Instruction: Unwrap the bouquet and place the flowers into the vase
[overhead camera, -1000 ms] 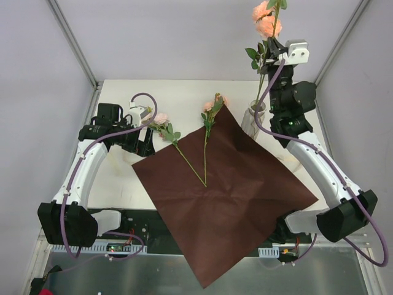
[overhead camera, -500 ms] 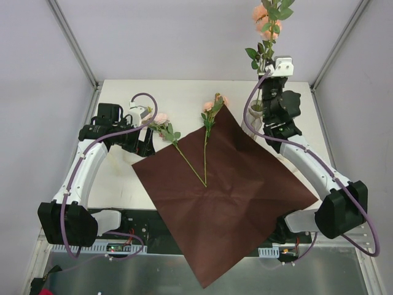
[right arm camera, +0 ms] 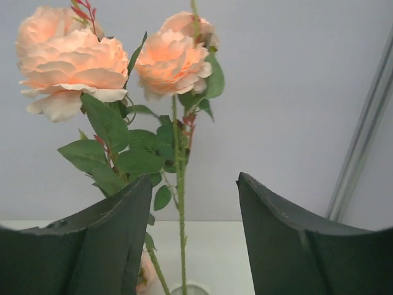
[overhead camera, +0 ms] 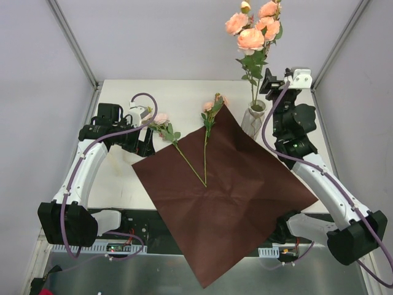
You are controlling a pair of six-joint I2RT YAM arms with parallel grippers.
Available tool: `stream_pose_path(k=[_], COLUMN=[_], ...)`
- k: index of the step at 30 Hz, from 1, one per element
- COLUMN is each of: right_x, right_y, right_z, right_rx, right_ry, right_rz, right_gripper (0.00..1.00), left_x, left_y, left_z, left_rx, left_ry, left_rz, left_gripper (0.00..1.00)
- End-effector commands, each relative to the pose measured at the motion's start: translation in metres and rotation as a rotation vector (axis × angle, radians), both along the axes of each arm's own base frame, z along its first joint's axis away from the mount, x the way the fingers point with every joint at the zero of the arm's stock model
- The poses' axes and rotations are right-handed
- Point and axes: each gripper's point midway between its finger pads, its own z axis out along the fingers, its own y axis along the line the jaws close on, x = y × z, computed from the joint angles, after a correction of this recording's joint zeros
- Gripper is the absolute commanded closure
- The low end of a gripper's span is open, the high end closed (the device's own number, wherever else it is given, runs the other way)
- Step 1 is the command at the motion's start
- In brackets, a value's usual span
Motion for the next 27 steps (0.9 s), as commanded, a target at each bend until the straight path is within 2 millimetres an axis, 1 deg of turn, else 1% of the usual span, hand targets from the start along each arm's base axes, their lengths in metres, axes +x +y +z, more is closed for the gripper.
stream_pose_path(k=[1, 2, 3, 4, 5, 6, 7, 8, 9, 10, 11, 12, 13, 14, 15, 16, 17, 18, 19, 21, 22, 23, 24, 25, 26, 27], right_x=[-0.025, -0.029, -0.032, -0.039, -0.042, -0.046, -0.053, -0.055, -0.060, -0.064, -0.066, -0.072, -0.073, -0.075, -0.084, -0.082, -0.082, -0.084, -0.080, -0.080, -0.074, -0.075, -0.074, -0.071, -0.070, -0.065], right_y=[0.048, 0.060, 0.076, 0.099, 0.110, 0.123, 0.146, 0.156, 0.167, 0.189, 0.199, 0.208, 0.223, 0.229, 0.242, 0.250, 0.255, 0.264, 0.273, 0.281, 0.293, 0.296, 0.304, 0.310, 0.312, 0.314], right_z=[0.001, 0.001, -0.014, -0.022, -0.027, -0.043, -0.056, -0.066, -0.080, -0.098, -0.110, -0.119, -0.141, -0.151, -0.159, -0.178, -0.189, -0.191, -0.214, -0.238, -0.255, -0.269, -0.295, -0.297, -0.305, -0.327], right_rx=[-0.037, -0.059, -0.102, -0.135, -0.153, -0.196, -0.235, -0.259, -0.296, -0.329, -0.348, -0.360, -0.389, -0.397, -0.406, -0.419, -0.419, -0.410, -0.420, -0.431, -0.425, -0.432, -0.442, -0.431, -0.435, -0.447], right_ry=[0.049, 0.063, 0.124, 0.151, 0.173, 0.221, 0.248, 0.270, 0.315, 0.364, 0.410, 0.472, 0.535, 0.567, 0.595, 0.645, 0.686, 0.705, 0.769, 0.853, 0.907, 0.952, 1.015, 1.031, 1.059, 1.105], right_rz=[0.182, 0.225, 0.279, 0.354, 0.383, 0.421, 0.488, 0.515, 0.558, 0.641, 0.677, 0.718, 0.771, 0.793, 0.860, 0.872, 0.884, 0.918, 0.922, 0.946, 0.948, 0.956, 0.968, 0.971, 0.967, 0.946], right_gripper=[0.38, 0.38, 0.38, 0.38, 0.37, 0.37, 0.37, 0.37, 0.37, 0.37, 0.37, 0.37, 0.37, 0.37, 0.37, 0.37, 0.36, 0.36, 0.36, 0.35, 0.35, 0.35, 0.34, 0.34, 0.33, 0.32], left_x=[0.003, 0.003, 0.005, 0.008, 0.010, 0.013, 0.016, 0.019, 0.023, 0.026, 0.029, 0.032, 0.035, 0.037, 0.038, 0.038, 0.038, 0.037, 0.036, 0.035, 0.035, 0.034, 0.033, 0.032, 0.032, 0.031], left_y=[0.000, 0.002, 0.003, 0.004, 0.007, 0.012, 0.015, 0.018, 0.026, 0.031, 0.035, 0.040, 0.048, 0.054, 0.058, 0.061, 0.061, 0.062, 0.062, 0.062, 0.063, 0.062, 0.062, 0.062, 0.062, 0.061], left_z=[0.016, 0.015, 0.015, 0.017, 0.017, 0.015, 0.016, 0.017, 0.015, 0.014, 0.013, 0.009, 0.008, 0.007, 0.005, 0.003, 0.001, -0.001, -0.002, -0.004, -0.004, -0.005, -0.005, -0.006, -0.007, -0.008], left_rx=[-0.013, -0.008, -0.002, 0.004, 0.006, 0.024, 0.032, 0.034, 0.058, 0.076, 0.084, 0.099, 0.117, 0.117, 0.119, 0.122, 0.121, 0.123, 0.123, 0.123, 0.124, 0.120, 0.119, 0.118, 0.118, 0.118], left_ry=[-0.048, -0.043, -0.043, -0.050, -0.045, -0.044, -0.047, -0.051, -0.052, -0.053, -0.050, -0.038, -0.035, -0.028, -0.017, -0.012, -0.006, 0.001, 0.001, 0.005, 0.006, 0.007, 0.008, 0.010, 0.009, 0.011], left_rz=[-0.001, 0.010, 0.018, 0.030, 0.056, 0.080, 0.100, 0.124, 0.158, 0.183, 0.208, 0.229, 0.267, 0.289, 0.305, 0.314, 0.314, 0.317, 0.313, 0.311, 0.311, 0.306, 0.304, 0.301, 0.299, 0.295], left_gripper=[0.01, 0.01, 0.01, 0.01, 0.01, 0.01, 0.01, 0.01, 0.01, 0.01, 0.01, 0.01, 0.01, 0.01, 0.01, 0.01, 0.01, 0.01, 0.01, 0.01, 0.01, 0.01, 0.01, 0.01, 0.01, 0.01])
